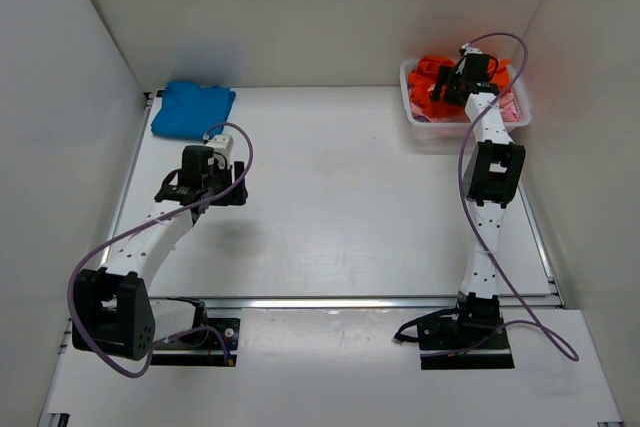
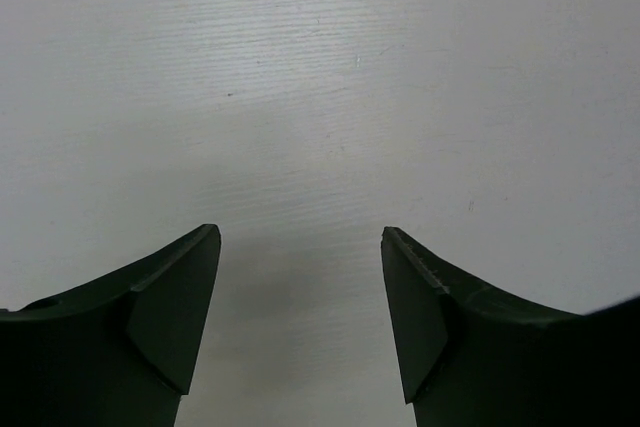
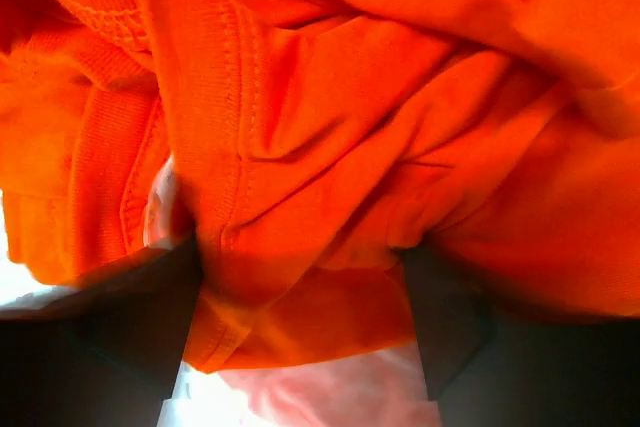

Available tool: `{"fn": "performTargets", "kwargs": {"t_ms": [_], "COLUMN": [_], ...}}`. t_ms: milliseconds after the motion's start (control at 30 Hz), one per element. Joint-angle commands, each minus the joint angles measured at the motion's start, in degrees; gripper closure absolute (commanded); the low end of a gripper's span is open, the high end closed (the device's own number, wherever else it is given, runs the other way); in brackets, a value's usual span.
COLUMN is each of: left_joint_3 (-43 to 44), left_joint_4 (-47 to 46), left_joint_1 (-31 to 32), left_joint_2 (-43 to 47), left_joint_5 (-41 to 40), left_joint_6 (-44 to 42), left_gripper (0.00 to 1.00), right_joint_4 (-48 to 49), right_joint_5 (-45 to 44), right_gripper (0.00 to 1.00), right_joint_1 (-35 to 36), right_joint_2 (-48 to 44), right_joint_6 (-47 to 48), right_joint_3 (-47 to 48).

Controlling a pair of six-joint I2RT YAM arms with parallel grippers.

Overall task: Fold and stack the t-shirts
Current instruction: Grab crumpled tshirt from bin with the right arm, then move the tshirt to the center of the board

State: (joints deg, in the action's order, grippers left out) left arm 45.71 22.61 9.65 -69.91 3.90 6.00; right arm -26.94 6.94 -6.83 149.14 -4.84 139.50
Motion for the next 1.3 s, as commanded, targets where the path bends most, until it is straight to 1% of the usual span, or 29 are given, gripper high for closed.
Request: {"fn": "performTargets", "kwargs": {"t_ms": [0, 33, 67, 100, 200, 333, 367, 400, 433, 467, 500, 533, 567, 600, 633, 700, 733, 767, 833, 900, 967, 1000, 1067, 1100, 1133, 1167, 1200, 1233, 1267], "left_joint_3": [0.7, 0.3, 0.4, 0.8, 0.7, 0.1, -0.3, -0.9, -1.2, -2.1, -2.5, -3.0, -3.5, -3.9, -4.4, -5.3, -5.8, -5.4, -3.1, -1.9, -0.2, 1.0, 2.1, 2.1, 2.2, 1.5, 0.4, 0.1, -0.9], "left_joint_4": [-0.8, -1.2, -1.2, -1.3, -2.0, -2.9, -3.6, -3.8, -4.3, -5.1, -5.9, -5.7, -6.1, -6.5, -7.3, -11.0, -12.0, -13.7, -14.3, -14.3, -12.5, -10.9, -9.2, -8.8, -8.6, -8.5, -8.3, -7.9, -7.7], "left_joint_1": [-0.8, -0.7, -0.9, -0.9, -0.7, 0.3, 0.3, 1.2, 1.6, 2.0, 2.7, 3.4, 3.6, 3.7, 3.7, 3.2, 2.7, 2.8, 3.6, 4.1, 3.4, 3.3, 3.8, 3.8, 3.6, 3.7, 3.7, 3.4, 3.8], "left_joint_2": [0.4, 0.3, 0.3, 0.5, 1.2, 3.2, 4.2, 5.0, 6.2, 7.7, 9.5, 10.6, 11.9, 12.7, 14.8, 19.5, 20.6, 22.5, 24.7, 26.2, 27.4, 28.3, 29.0, 29.0, 29.6, 29.8, 30.5, 31.1, 31.5], "left_joint_5": [0.6, 0.3, 0.7, 0.6, 1.1, 3.0, 2.8, 2.7, 2.5, 2.1, 2.0, 2.2, 2.2, 2.4, 2.9, 6.6, 7.4, 9.1, 12.0, 12.0, 11.7, 11.2, 10.0, 10.0, 9.9, 9.9, 9.4, 8.8, 8.6], "left_joint_6": [0.2, 0.4, 0.5, 0.7, 1.3, 3.2, 3.8, 3.8, 4.6, 5.1, 5.3, 5.7, 6.6, 7.2, 8.8, 13.0, 13.9, 15.9, 17.5, 18.1, 18.8, 18.5, 17.8, 17.8, 18.6, 18.6, 19.1, 19.6, 19.2], "left_gripper": [0.25, 0.29, 0.33, 0.37, 0.47, 0.62, 0.68, 0.72, 0.83, 0.89, 0.88, 0.88, 0.86, 0.84, 0.77, 0.74, 0.74, 0.71, 0.71, 0.7, 0.7, 0.68, 0.66, 0.66, 0.65, 0.64, 0.64, 0.64, 0.64], "right_joint_4": [1.8, 0.8, 0.1, 0.1, 1.5, 1.6, 1.2, 0.8, 0.3, 0.0, -0.9, -0.4, -0.9, -1.3, -0.8, 0.2, 0.4, 0.8, 2.1, 3.1, 3.9, 4.5, 5.0, 5.6, 6.5, 6.8, 8.1, 9.3, 10.1], "right_joint_5": [3.3, 2.1, 0.4, -1.2, -2.0, -0.4, 0.1, -0.1, 0.3, 0.6, 0.2, -0.3, -1.3, -3.1, -4.2, -6.6, -6.5, -6.2, -2.0, 1.7, 5.3, 7.5, 13.5, 15.0, 17.9, 18.2, 17.3, 13.1, 10.4], "right_gripper": [0.58, 0.73, 0.93, 1.0, 1.0, 1.0, 1.0, 1.0, 1.0, 1.0, 1.0, 1.0, 1.0, 1.0, 1.0, 1.0, 1.0, 1.0, 1.0, 1.0, 1.0, 1.0, 1.0, 1.0, 1.0, 1.0, 1.0, 1.0, 1.0], "right_joint_1": [-0.1, 0.1, 0.3, 0.8, 1.0, 0.6, 0.9, 1.5, 2.4, 3.0, 5.0, 6.6, 8.0, 10.4, 12.9, 16.7, 18.2, 19.2, 19.7, 20.1, 19.5, 18.4, 16.3, 15.4, 15.6, 17.1, 20.9, 23.5, 29.1], "right_joint_2": [1.1, 1.2, 0.9, 0.3, -4.3, -14.6, -18.1, -20.6, -25.0, -29.8, -34.4, -36.8, -41.9, -44.3, -49.3, -59.2, -61.5, -66.2, -74.7, -79.8, -83.3, -85.3, -87.2, -87.1, -87.0, -86.8, -86.4, -85.7, -85.4], "right_joint_6": [-1.8, -1.6, -0.5, -0.2, 0.4, -1.4, -1.3, -0.9, -0.3, 0.7, 1.8, 2.3, 3.8, 4.3, 6.4, 6.9, 6.3, 5.1, 0.4, -1.0, -5.0, -6.3, -8.8, -10.3, -11.8, -12.2, -12.4, -10.9, -10.2], "right_joint_3": [4.1, 4.9, 5.3, 5.8, 5.8, 5.4, 4.8, 4.3, 3.2, 1.9, 0.3, -0.8, -2.6, -4.9, -6.2, -12.5, -14.1, -17.5, -24.5, -29.6, -33.6, -36.6, -42.2, -43.6, -46.7, -49.0, -52.8, -56.1, -57.6]}}
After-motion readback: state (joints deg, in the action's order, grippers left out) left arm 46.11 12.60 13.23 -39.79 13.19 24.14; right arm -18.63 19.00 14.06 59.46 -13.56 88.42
